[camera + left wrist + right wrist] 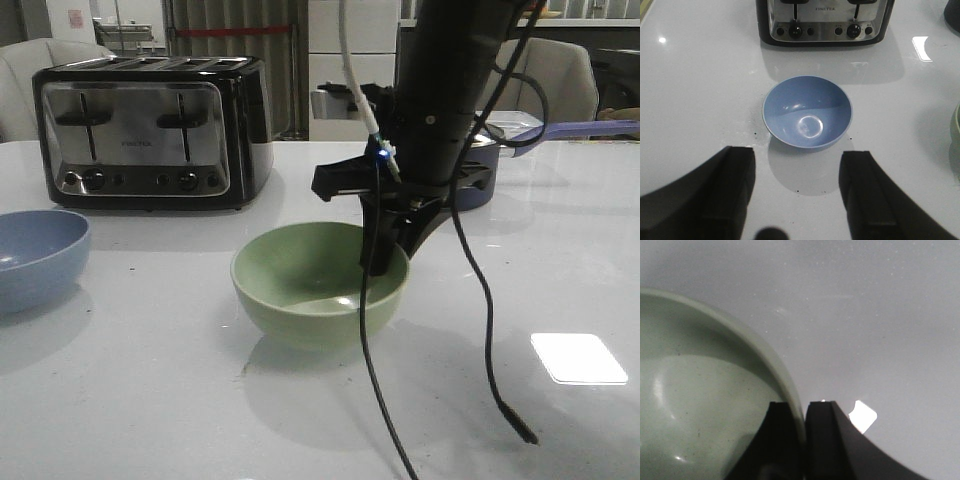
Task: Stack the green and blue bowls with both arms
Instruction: 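Grasp the green bowl rim and slide it toward the table center, then release the green bowl and lift the right gripper away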
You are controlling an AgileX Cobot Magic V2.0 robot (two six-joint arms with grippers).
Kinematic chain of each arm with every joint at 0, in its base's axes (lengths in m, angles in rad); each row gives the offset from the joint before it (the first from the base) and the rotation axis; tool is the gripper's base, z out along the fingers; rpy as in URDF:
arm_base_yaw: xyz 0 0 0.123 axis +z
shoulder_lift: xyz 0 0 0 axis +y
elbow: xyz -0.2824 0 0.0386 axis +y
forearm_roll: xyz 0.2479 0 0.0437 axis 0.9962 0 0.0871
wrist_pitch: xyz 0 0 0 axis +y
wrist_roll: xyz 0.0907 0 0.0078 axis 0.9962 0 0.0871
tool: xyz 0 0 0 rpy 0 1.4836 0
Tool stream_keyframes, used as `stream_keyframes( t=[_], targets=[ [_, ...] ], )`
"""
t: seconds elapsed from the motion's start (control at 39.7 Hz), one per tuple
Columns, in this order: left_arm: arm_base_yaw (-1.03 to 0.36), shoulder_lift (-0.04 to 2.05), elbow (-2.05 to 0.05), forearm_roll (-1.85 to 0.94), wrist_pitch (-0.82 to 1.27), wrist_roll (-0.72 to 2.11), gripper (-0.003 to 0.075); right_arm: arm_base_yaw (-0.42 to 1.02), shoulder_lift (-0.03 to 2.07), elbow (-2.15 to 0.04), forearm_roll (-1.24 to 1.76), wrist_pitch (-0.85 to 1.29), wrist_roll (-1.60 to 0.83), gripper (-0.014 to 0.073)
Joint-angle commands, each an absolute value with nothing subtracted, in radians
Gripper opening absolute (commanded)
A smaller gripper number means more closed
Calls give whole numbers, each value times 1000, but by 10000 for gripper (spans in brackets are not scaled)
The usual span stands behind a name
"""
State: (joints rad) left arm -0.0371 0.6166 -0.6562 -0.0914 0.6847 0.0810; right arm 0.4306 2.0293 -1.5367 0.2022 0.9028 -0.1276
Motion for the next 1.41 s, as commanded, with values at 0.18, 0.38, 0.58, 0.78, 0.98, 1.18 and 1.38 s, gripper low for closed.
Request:
stream_keyframes(
  t=[0.18,0.38,0.58,0.78,0.98,1.18,1.38],
  targets=[
    [-46,621,-686,-101,611,77,434,431,1991,-1571,204,880,-141,274],
    [-46,621,-686,-101,611,77,434,431,1978,-1576,204,870,-141,436],
    [-46,621,-686,-101,611,77,434,431,1879,-1575,198,829,-152,436],
    [-46,621,-686,-101,611,77,434,442,1687,-1491,198,790,-226,436],
    [-46,621,-686,-101,611,77,434,456,1427,-1316,199,731,-310,436],
    [-46,621,-686,-101,611,77,434,456,1196,-1162,198,730,-311,436],
    [-46,621,-686,-101,611,77,434,456,994,-1021,199,752,-311,436]
  ],
)
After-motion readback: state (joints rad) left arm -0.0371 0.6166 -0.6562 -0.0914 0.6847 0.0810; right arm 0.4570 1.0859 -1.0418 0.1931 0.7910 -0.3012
